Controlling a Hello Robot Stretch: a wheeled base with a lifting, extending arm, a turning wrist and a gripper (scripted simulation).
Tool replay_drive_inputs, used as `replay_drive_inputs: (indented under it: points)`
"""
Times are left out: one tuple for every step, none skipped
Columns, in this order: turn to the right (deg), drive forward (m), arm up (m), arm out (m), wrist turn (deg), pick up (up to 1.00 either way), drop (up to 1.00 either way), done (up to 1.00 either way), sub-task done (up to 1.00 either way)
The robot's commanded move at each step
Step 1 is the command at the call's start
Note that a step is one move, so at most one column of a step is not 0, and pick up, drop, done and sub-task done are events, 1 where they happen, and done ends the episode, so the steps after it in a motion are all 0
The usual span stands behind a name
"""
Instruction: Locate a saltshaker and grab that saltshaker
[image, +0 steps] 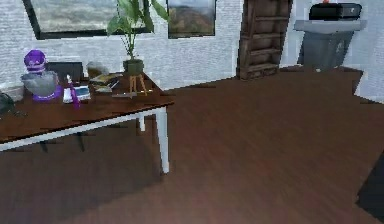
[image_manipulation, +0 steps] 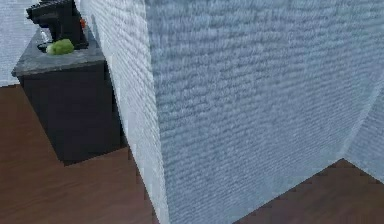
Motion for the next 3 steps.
replay_drive_inputs:
  points:
    - [0.0, 0.6, 0.0, 0.0, 0.0, 0.0, 0.0, 0.0, 0.0]
    - [45.0, 0.0, 0.0, 0.0, 0.0, 0.0, 0.0, 0.0, 0.0]
    - [45.0, 0.0, 0.0, 0.0, 0.0, 0.0, 0.0, 0.0, 0.0]
